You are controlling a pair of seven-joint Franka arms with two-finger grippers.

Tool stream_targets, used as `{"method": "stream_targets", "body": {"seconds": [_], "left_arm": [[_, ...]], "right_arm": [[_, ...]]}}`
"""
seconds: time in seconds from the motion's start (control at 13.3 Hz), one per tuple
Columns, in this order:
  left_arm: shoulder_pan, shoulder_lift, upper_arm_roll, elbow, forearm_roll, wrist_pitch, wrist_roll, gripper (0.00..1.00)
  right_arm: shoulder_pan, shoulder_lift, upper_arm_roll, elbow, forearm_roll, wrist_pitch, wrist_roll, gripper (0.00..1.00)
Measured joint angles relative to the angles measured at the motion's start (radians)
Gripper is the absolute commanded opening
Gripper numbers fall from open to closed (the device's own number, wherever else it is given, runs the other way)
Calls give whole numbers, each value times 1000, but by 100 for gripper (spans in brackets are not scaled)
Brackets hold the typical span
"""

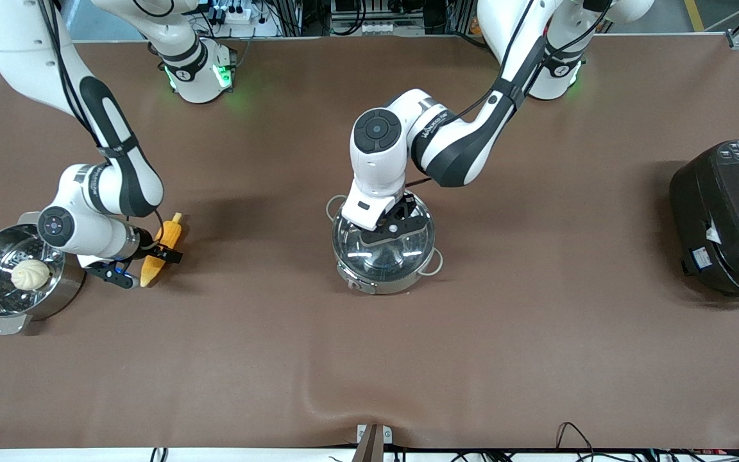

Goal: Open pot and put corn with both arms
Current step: 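Grasp the lid knob with the left gripper while the right gripper grasps the corn, then lift the glass lid off the pot with the left gripper, then lower the lid beside the pot while the right gripper carries corn over pot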

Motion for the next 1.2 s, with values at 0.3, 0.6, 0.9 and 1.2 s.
{"method": "stream_targets", "body": {"seconds": [0.3,0.6,0.9,1.2], "left_arm": [[21,-28,0,20,0,-26,-1,0],[131,-183,5,45,-8,-151,60,0],[344,-348,7,-18,-52,-259,323,0],[505,-404,9,-189,-56,-244,496,0]], "right_arm": [[-31,4,-2,-2,0,-2,-1,64],[-32,4,-1,-2,0,-7,-1,23],[-26,-5,6,27,0,-74,-1,6],[67,-47,20,260,1,-415,0,6]]}}
